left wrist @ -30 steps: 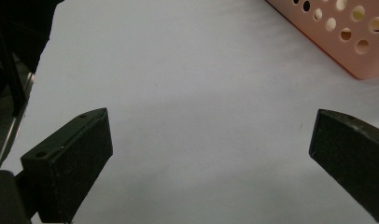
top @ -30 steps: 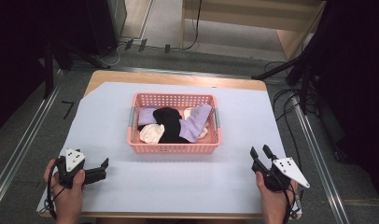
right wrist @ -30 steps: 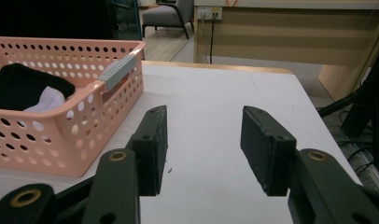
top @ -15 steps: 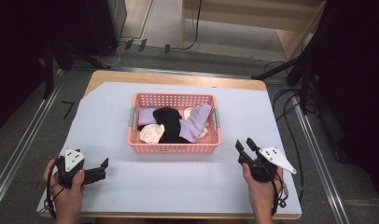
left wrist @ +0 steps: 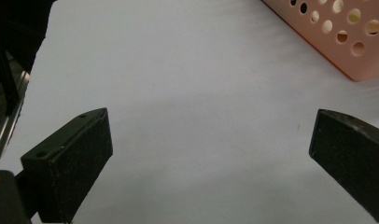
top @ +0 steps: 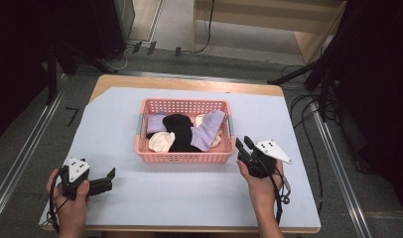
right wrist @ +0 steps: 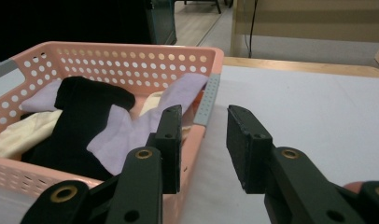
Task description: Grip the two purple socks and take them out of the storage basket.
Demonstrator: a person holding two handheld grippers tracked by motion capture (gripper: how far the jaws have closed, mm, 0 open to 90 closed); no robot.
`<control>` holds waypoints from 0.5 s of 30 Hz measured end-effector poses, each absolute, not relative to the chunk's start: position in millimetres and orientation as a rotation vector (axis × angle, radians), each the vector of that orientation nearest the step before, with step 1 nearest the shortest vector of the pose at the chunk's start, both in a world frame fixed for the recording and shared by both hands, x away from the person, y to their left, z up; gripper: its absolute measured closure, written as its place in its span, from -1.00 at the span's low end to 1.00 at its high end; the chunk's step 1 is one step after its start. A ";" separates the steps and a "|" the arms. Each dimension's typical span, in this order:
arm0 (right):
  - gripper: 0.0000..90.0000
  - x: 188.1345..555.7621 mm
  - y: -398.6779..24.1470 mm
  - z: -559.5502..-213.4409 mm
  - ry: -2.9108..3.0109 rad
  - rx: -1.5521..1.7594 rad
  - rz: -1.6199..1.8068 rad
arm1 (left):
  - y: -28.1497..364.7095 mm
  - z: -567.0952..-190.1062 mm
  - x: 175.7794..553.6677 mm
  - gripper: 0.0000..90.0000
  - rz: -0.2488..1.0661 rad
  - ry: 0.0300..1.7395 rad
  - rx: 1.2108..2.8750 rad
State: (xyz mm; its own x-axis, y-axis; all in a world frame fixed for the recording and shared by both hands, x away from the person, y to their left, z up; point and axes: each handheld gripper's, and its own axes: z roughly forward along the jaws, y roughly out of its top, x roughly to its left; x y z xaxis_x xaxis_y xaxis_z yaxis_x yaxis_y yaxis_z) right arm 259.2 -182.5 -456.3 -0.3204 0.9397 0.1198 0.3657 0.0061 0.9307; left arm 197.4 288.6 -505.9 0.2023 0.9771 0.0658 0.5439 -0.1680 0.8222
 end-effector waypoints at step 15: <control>0.39 294.0 -135.2 -441.2 1.890 1.311 1.321 | 288.4 -506.0 197.8 -0.99 0.824 1.417 1.817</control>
State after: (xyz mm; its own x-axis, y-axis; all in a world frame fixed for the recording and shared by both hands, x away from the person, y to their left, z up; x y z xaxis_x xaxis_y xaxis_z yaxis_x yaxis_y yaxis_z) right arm 294.0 -135.2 -441.2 -0.4226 0.8972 0.1286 0.4289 0.0729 0.9004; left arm 197.8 288.4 -506.0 0.2066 0.9758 0.0715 0.5453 -0.1755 0.8197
